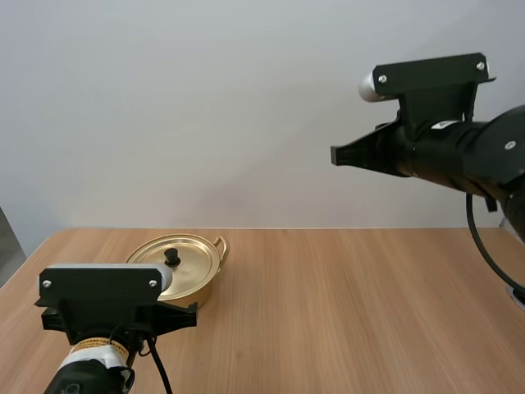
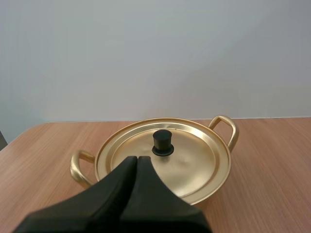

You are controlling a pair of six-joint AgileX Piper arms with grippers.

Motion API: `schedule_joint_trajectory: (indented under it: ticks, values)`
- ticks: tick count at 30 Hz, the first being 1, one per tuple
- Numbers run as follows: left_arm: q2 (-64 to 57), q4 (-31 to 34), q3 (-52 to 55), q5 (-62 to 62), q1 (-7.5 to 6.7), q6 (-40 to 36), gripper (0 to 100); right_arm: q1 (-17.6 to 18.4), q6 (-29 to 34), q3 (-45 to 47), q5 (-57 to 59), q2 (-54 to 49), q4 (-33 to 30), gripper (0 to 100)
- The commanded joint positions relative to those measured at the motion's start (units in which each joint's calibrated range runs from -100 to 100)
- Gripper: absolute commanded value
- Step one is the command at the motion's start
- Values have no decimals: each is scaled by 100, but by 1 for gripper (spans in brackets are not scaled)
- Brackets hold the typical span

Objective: Open the pot, put the car inside, and close it

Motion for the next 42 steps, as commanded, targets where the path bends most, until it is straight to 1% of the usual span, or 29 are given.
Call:
schedule_joint_trajectory:
  ticks: [1,5,10,13,16,20,25,26,27,28,29,31,33,34,35,38,42]
  values:
    - [0,6,0,-9,0,-2,0,53,-116,484,-30,-115,-101,0]
    - [0,6,0,-9,0,-2,0,195,-116,1214,-724,-791,-259,0]
    - [0,6,0,-9,0,-2,0,305,-116,2180,-1617,-2025,-345,0]
    - [0,6,0,-9,0,-2,0,305,-116,2500,-1679,-2676,-359,0]
    - [0,6,0,-9,0,-2,0,305,-107,2702,-1679,-3108,-359,0]
    - [0,6,0,-9,0,-2,0,305,-98,2948,-1679,-3453,-359,0]
    - [0,6,0,-9,0,-2,0,363,-26,3718,-1662,-3903,-374,0]
    - [0,6,0,-9,0,-2,0,363,69,3838,-1701,-3903,-447,0]
    - [0,6,0,-9,0,-2,0,374,286,3957,-1742,-3903,-651,0]
    - [0,6,0,-9,0,-2,0,374,654,4055,-1742,-3903,-974,0]
    - [0,6,0,-9,0,-2,0,374,1040,4119,-1742,-3903,-1292,0]
    - [0,6,0,-9,0,-2,0,374,2165,4178,-1742,-3903,-2226,0]
    - [0,6,0,-9,0,-2,0,374,2992,4188,-1742,-3903,-3048,0]
    - [0,6,0,-9,0,-2,0,374,3310,4188,-1742,-3903,-3359,0]
    - [0,6,0,-9,0,-2,0,374,3473,4188,-1742,-3903,-3541,0]
    - [0,6,0,-9,0,-2,0,400,3459,4188,-1742,-3903,-3877,0]
    - [0,6,0,-9,0,-2,0,531,3417,4349,-1547,-3903,-3927,0]
